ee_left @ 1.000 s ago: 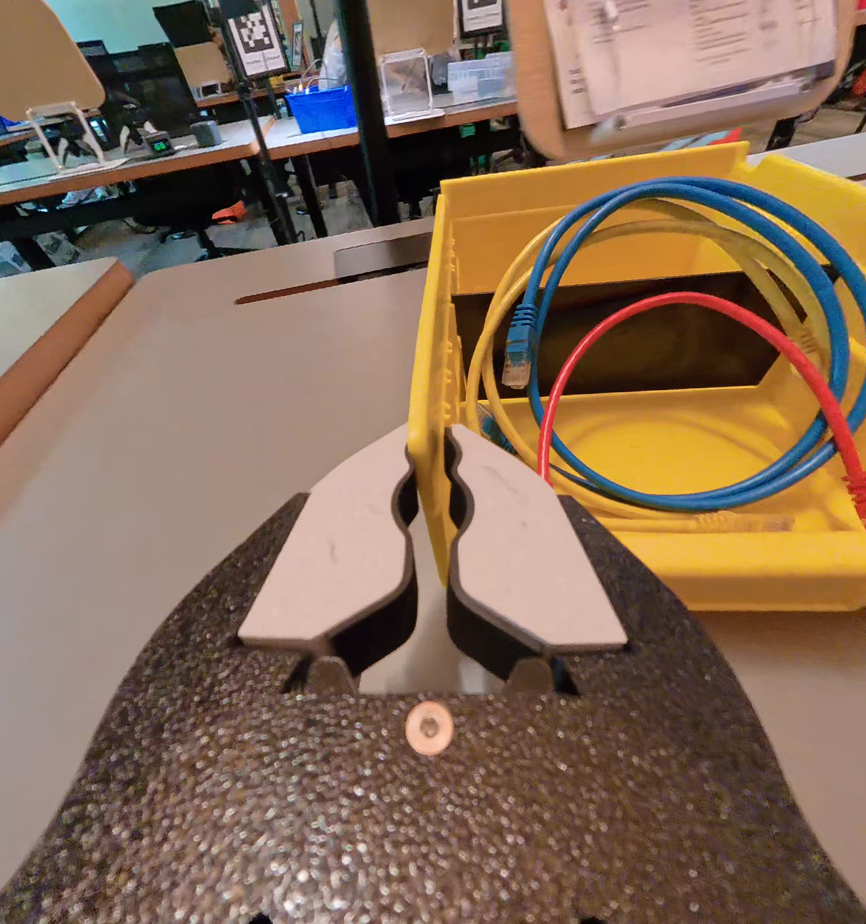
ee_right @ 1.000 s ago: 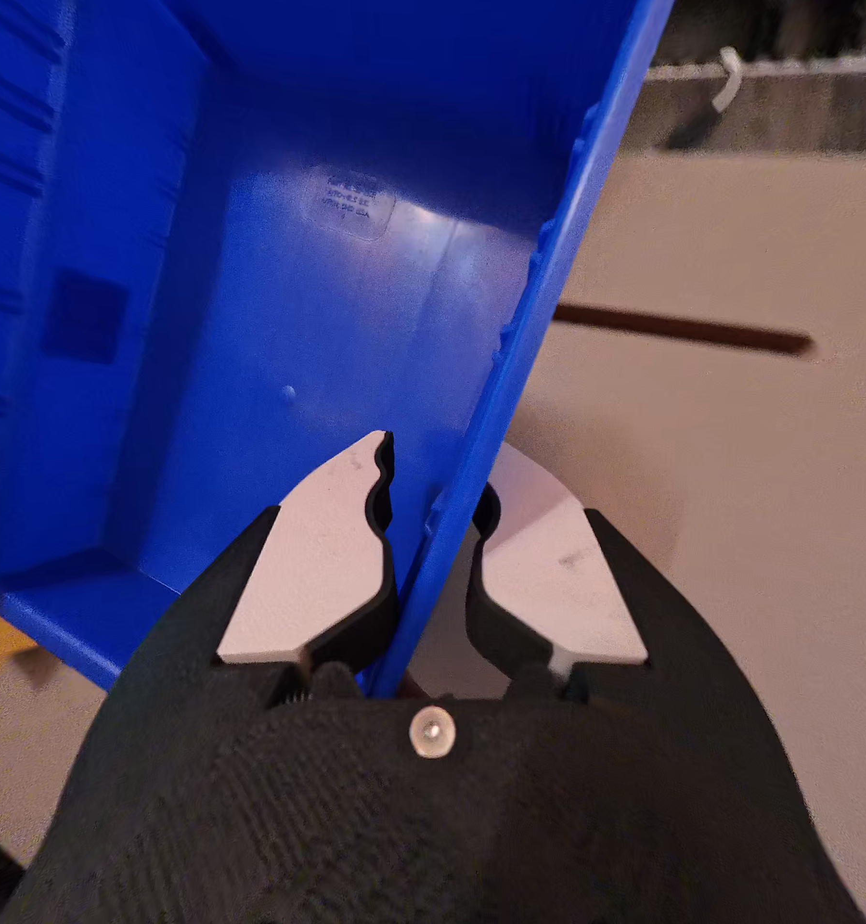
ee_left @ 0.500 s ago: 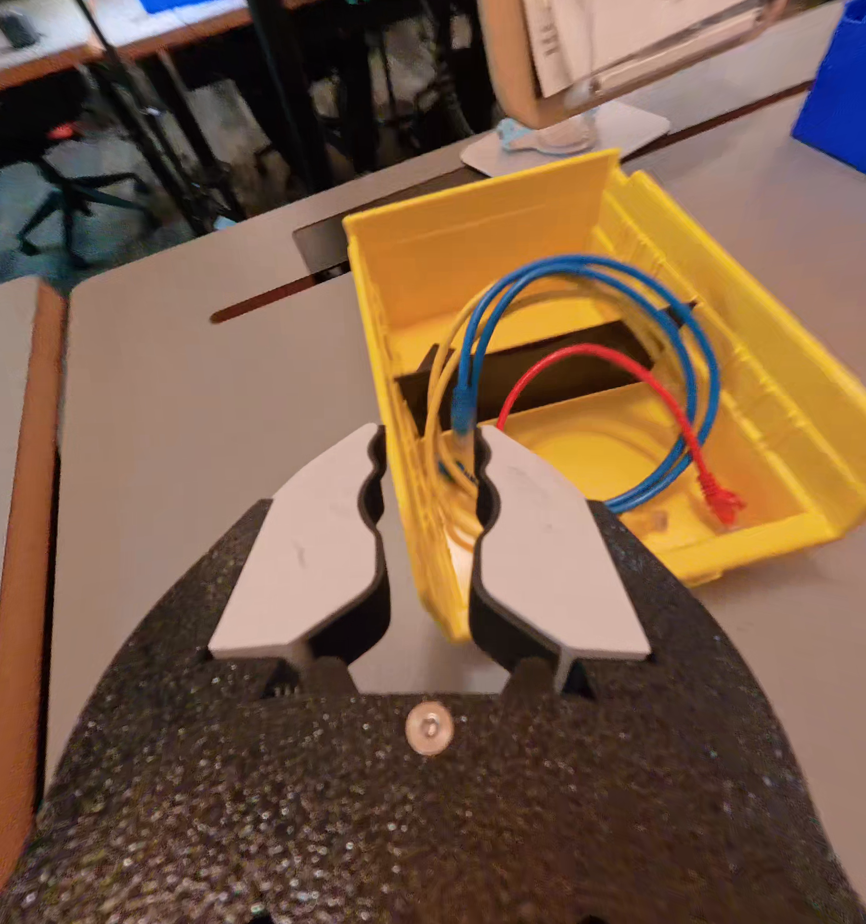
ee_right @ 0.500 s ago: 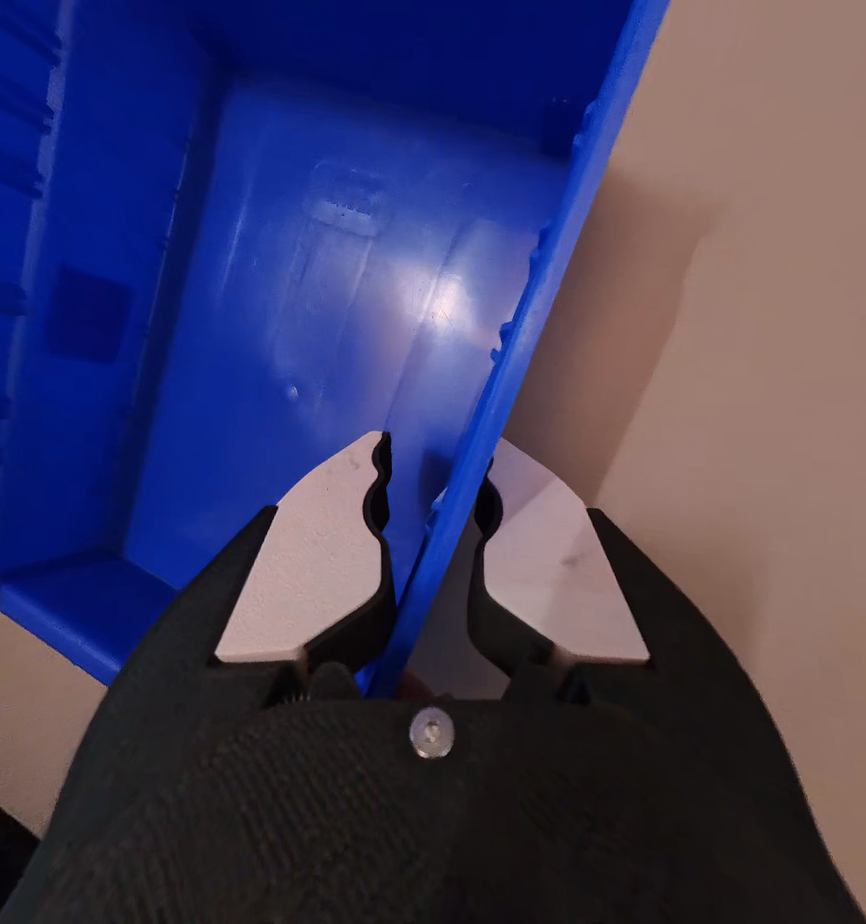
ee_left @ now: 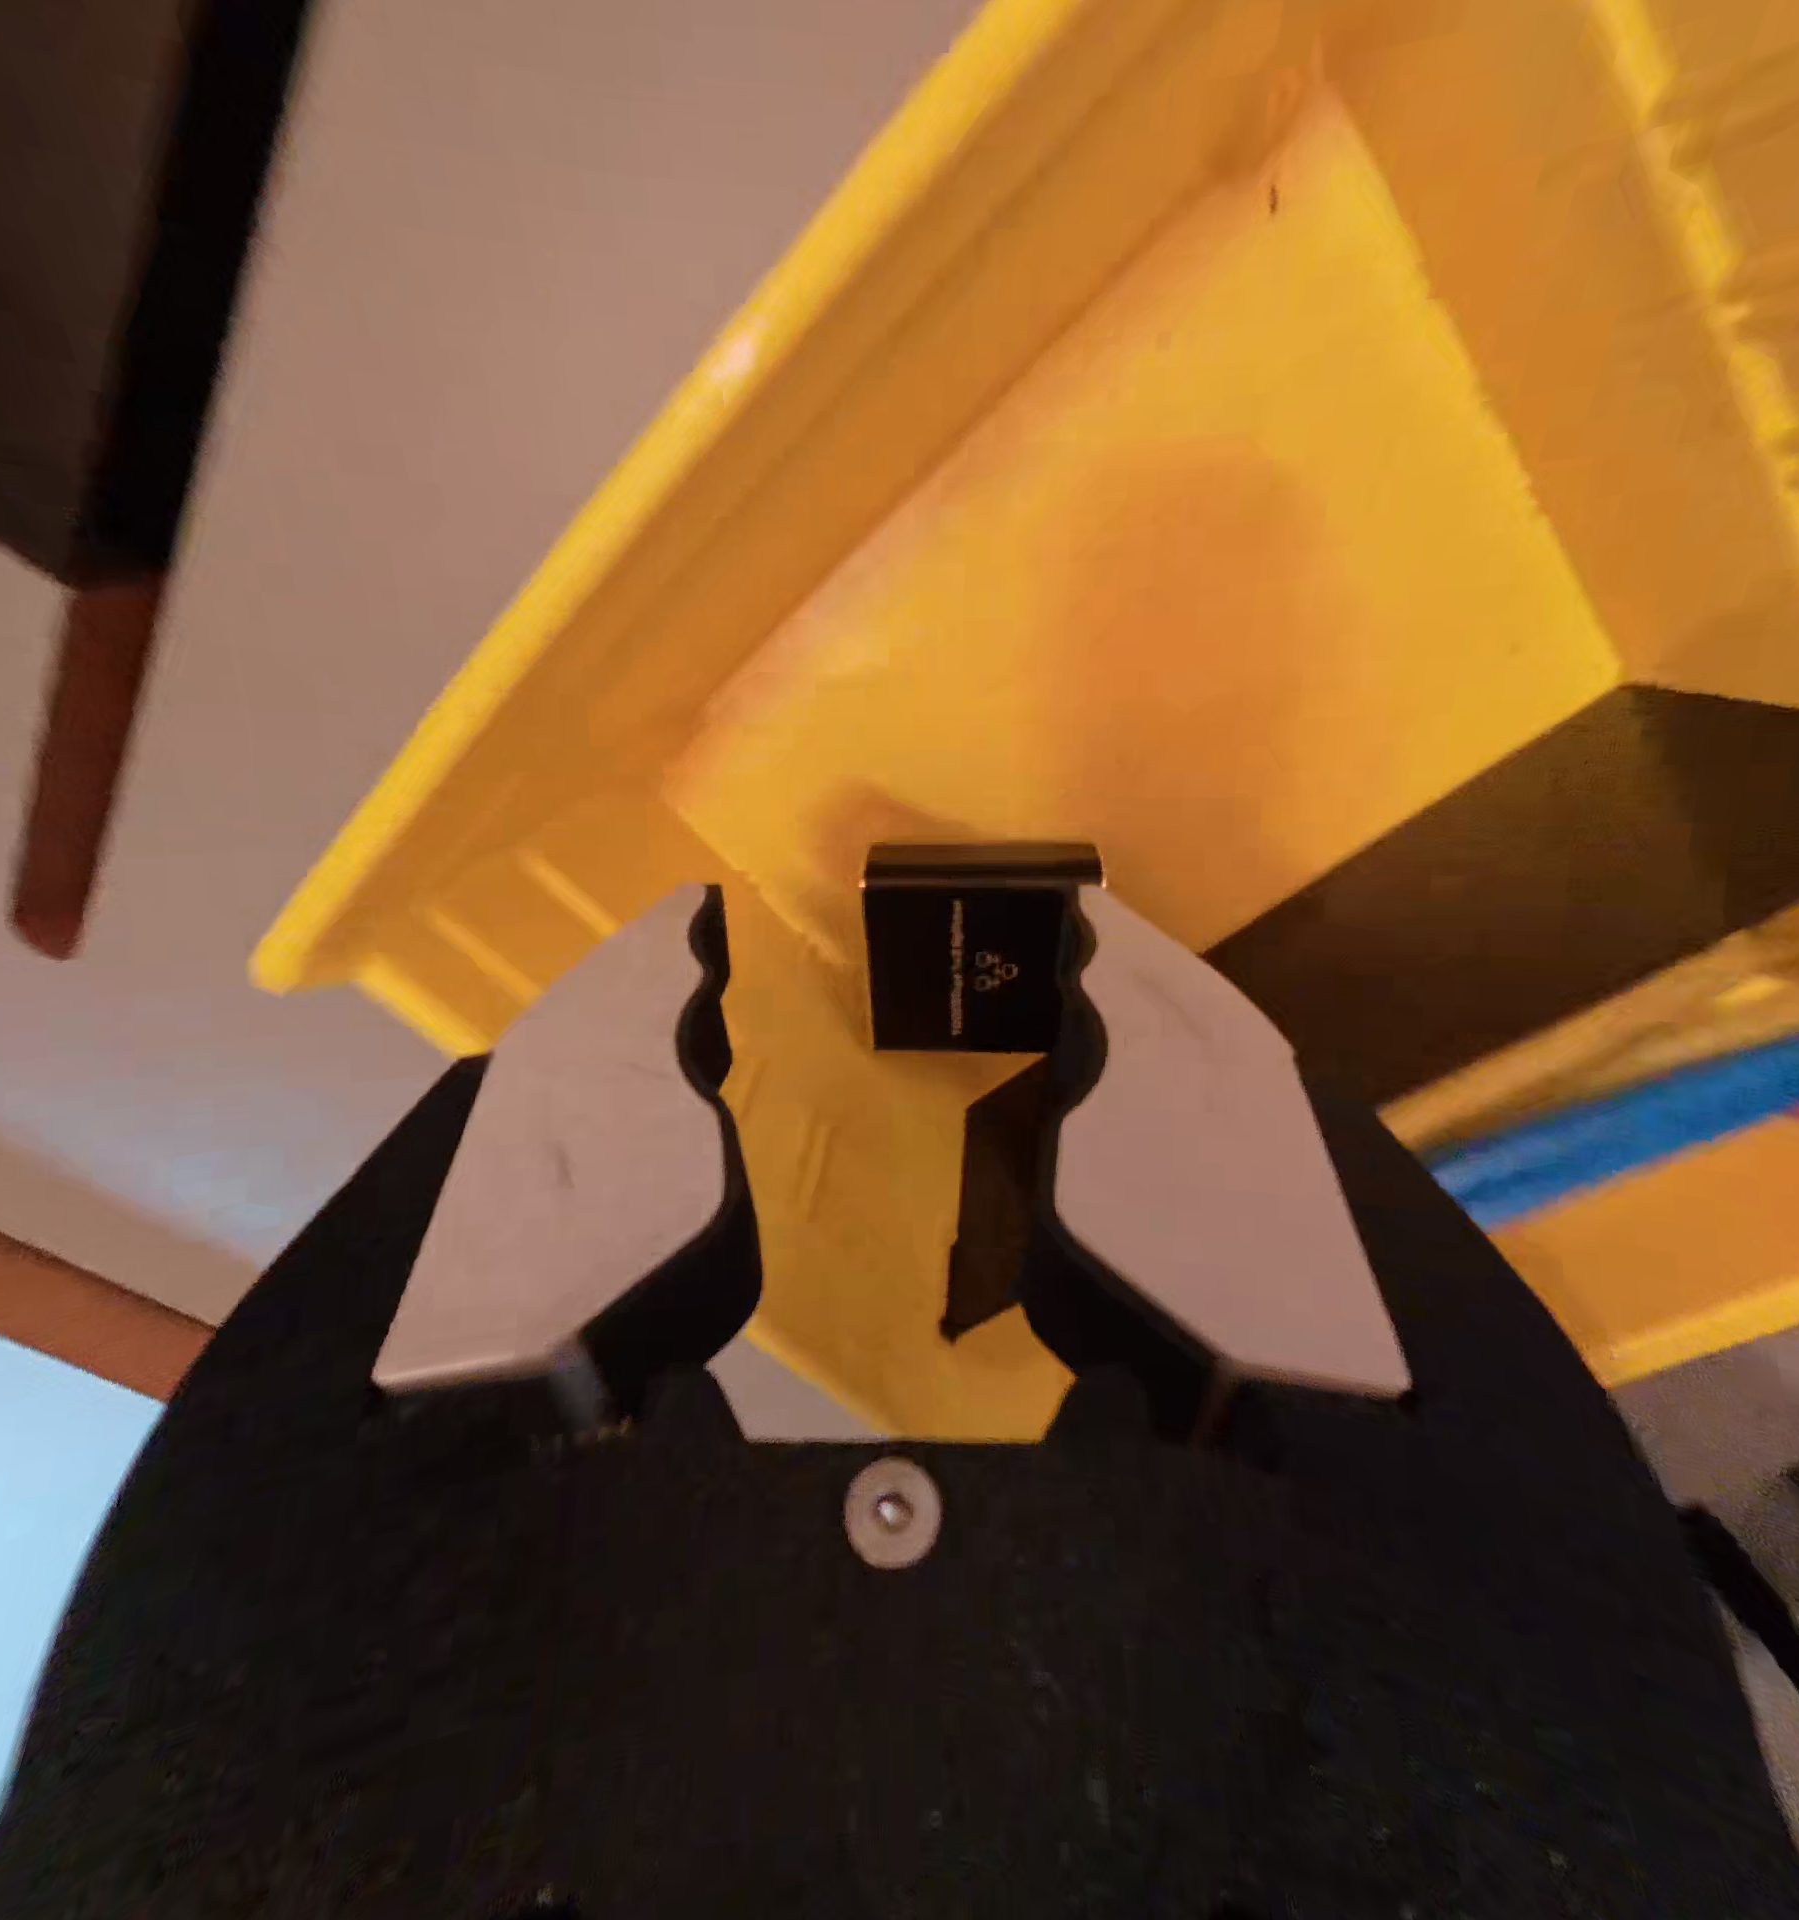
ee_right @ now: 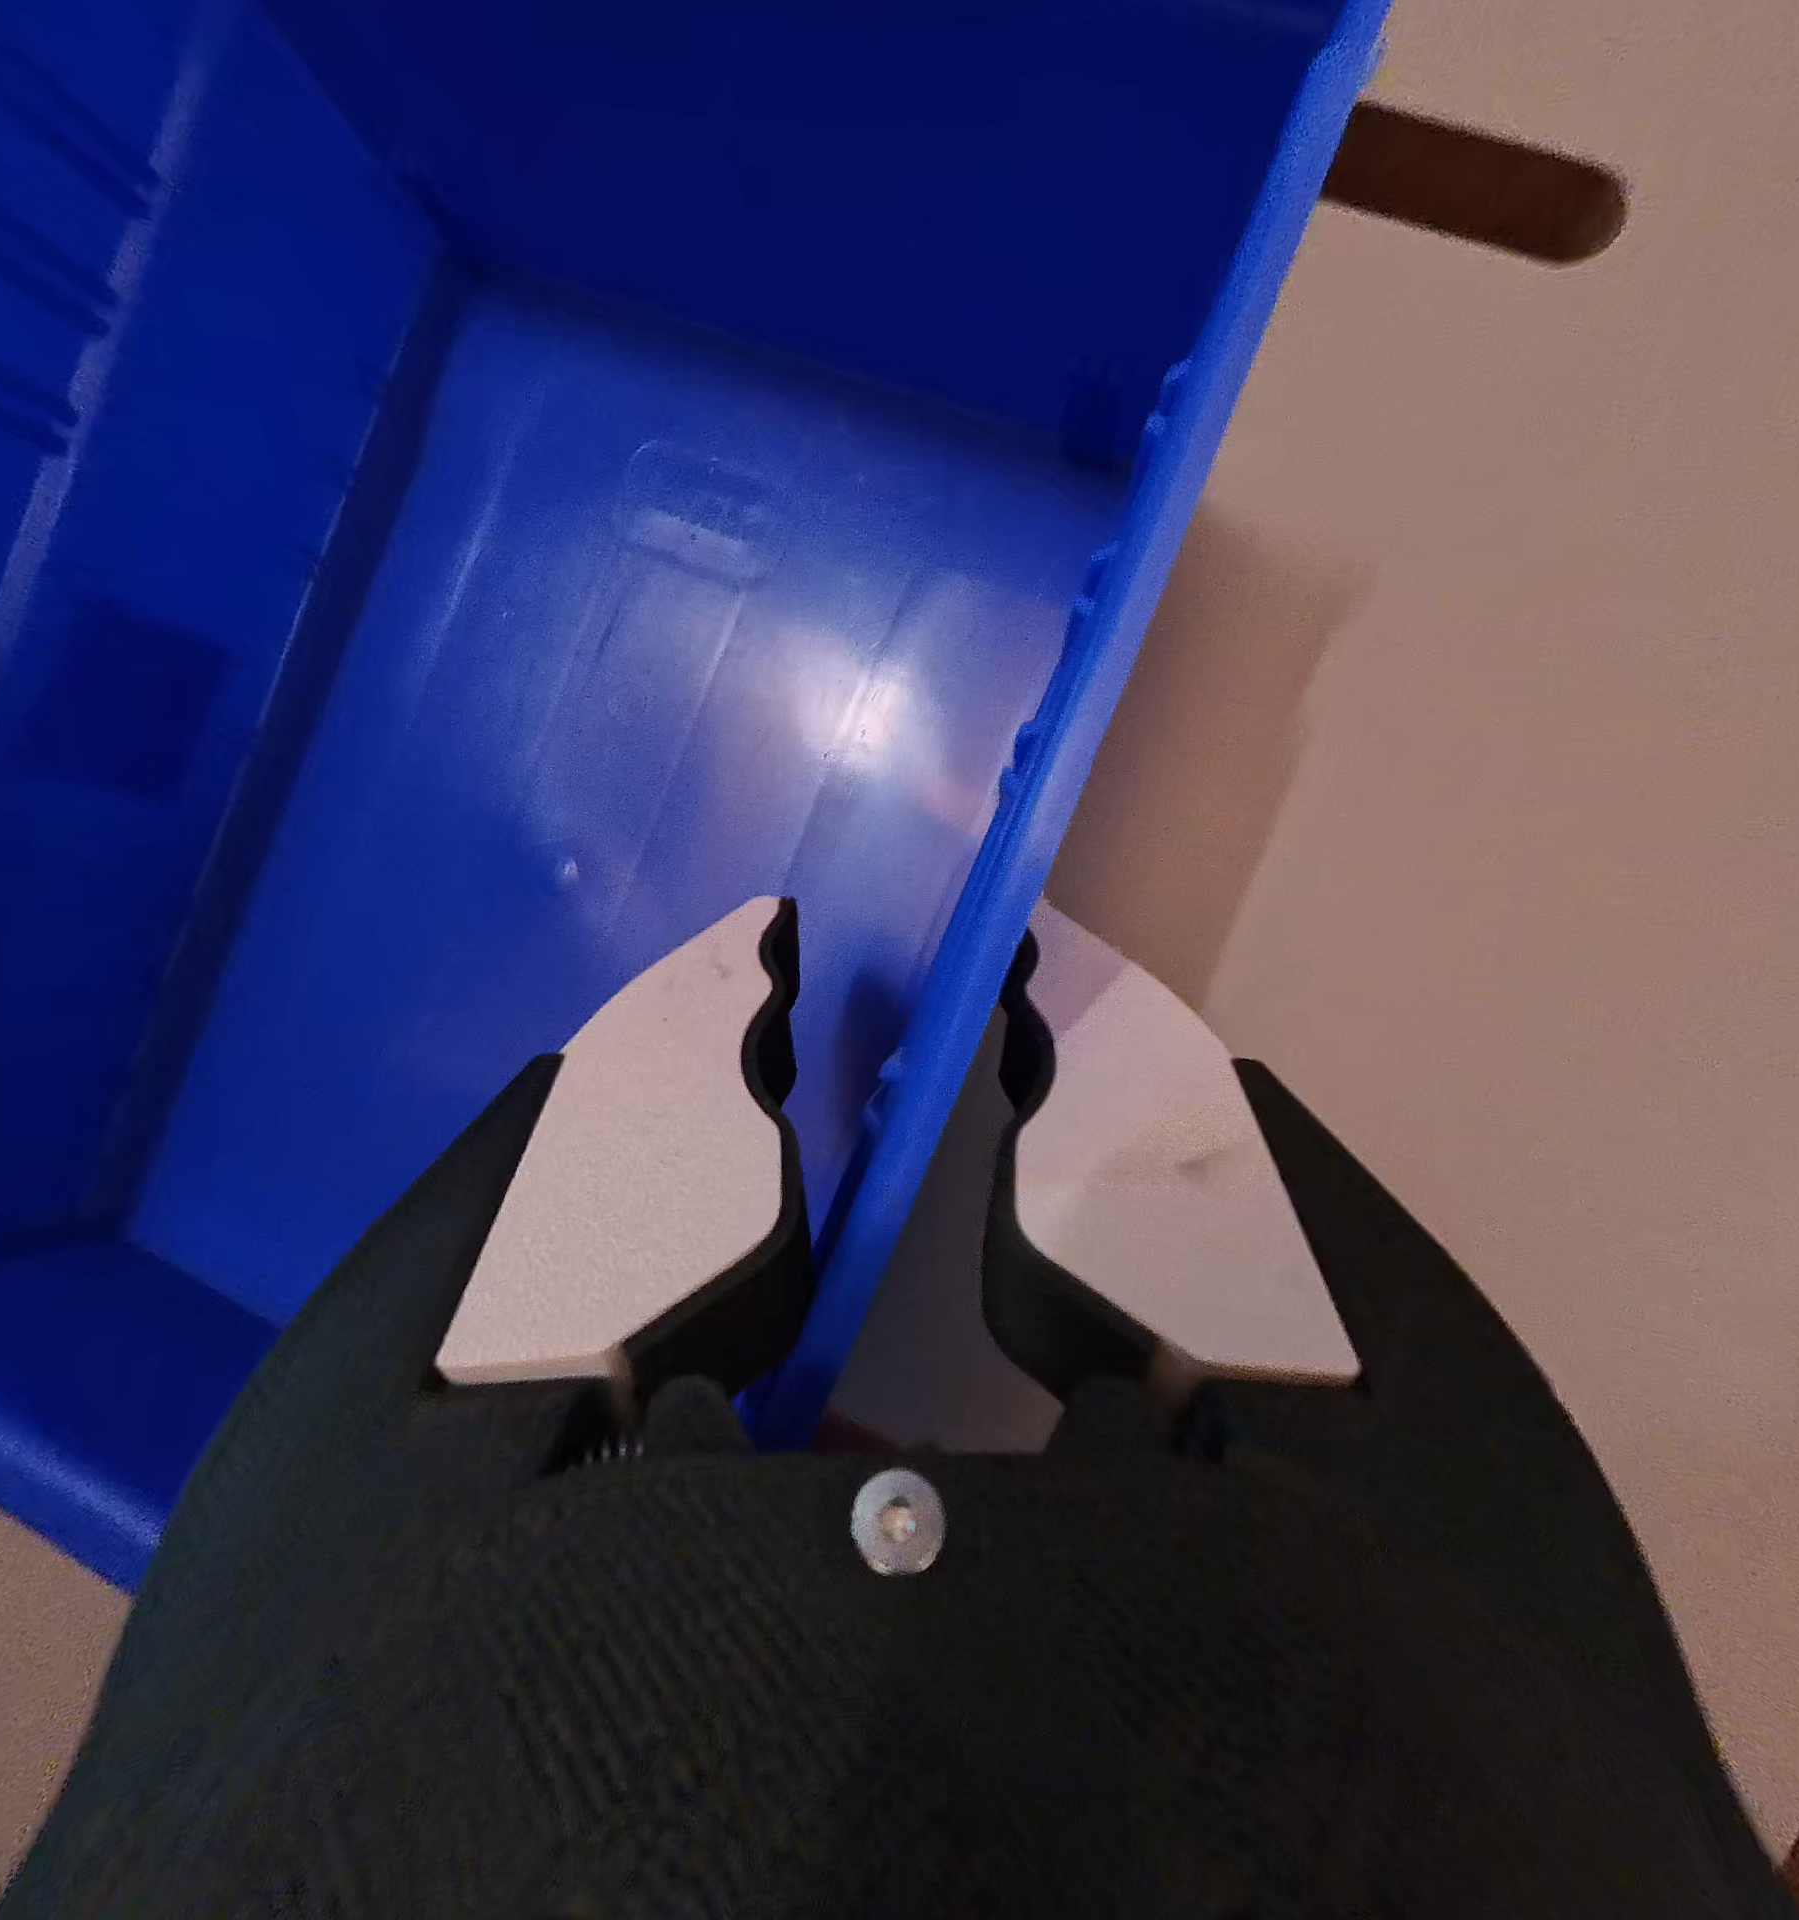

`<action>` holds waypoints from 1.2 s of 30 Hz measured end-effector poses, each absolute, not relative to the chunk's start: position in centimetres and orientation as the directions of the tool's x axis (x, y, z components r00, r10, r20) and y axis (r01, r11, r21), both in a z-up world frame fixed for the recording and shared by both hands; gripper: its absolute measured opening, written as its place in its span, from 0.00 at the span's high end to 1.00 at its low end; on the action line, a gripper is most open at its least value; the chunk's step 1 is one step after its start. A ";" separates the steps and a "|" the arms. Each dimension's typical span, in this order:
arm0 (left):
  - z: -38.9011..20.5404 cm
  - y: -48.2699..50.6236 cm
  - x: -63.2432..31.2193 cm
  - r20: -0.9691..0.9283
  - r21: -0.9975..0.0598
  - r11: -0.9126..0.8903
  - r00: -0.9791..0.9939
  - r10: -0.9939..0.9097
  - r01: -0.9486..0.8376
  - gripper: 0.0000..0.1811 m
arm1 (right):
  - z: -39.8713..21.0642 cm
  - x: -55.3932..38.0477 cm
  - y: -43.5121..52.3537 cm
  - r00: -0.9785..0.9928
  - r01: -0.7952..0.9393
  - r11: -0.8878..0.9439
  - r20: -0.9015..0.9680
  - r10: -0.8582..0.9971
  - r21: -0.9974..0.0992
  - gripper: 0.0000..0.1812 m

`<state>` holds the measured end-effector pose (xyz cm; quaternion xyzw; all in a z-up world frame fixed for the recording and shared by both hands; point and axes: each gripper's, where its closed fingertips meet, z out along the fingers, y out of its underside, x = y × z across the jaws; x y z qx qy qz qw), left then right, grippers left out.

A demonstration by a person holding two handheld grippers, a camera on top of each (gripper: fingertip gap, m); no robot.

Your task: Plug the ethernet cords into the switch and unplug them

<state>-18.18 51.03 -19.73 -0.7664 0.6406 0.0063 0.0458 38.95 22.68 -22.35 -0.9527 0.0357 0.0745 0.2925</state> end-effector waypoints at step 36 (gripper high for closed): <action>-1.4 23.8 -5.6 -0.723 -0.684 0.715 0.001 -0.691 -0.143 0.66 | -7.2 -0.8 17.7 0.541 -0.298 -0.349 -0.458 0.705 -0.888 0.46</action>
